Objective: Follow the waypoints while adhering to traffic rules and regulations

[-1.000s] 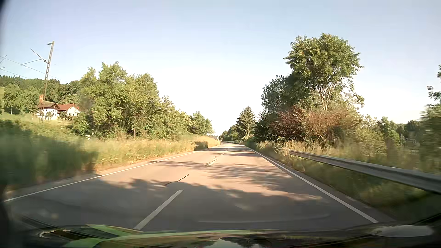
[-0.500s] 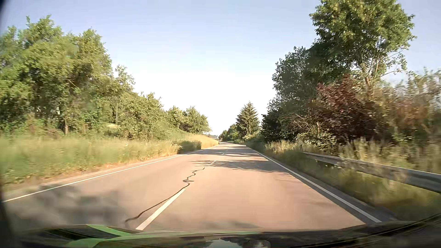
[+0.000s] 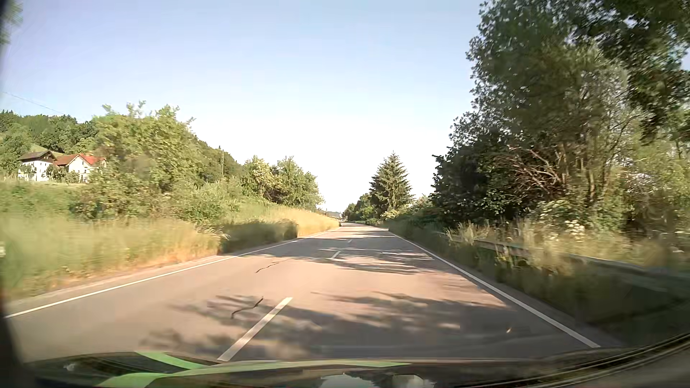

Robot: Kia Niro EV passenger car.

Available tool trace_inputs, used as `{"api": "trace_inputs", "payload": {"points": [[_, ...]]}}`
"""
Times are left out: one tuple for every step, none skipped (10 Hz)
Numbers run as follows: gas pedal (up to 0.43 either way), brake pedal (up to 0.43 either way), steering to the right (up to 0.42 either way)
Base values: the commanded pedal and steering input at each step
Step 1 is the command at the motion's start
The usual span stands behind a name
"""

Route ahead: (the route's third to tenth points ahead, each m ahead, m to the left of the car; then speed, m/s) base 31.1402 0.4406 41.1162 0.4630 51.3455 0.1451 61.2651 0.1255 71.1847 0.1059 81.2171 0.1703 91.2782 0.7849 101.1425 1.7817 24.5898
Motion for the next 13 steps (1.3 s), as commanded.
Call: {"api": "trace_inputs", "payload": {"points": [[0.26, 0.0, -0.001], [0.26, 0.0, -0.001], [0.26, 0.0, -0.001], [0.26, 0.0, -0.001], [0.26, 0.0, -0.001], [0.26, 0.0, -0.001], [0.248, 0.0, -0.001], [0.228, 0.0, -0.001], [0.22, 0.0, -0.001], [0.22, 0.0, -0.001], [0.22, 0.0, -0.001], [0.22, 0.0, -0.001], [0.209, 0.0, -0.001]]}}
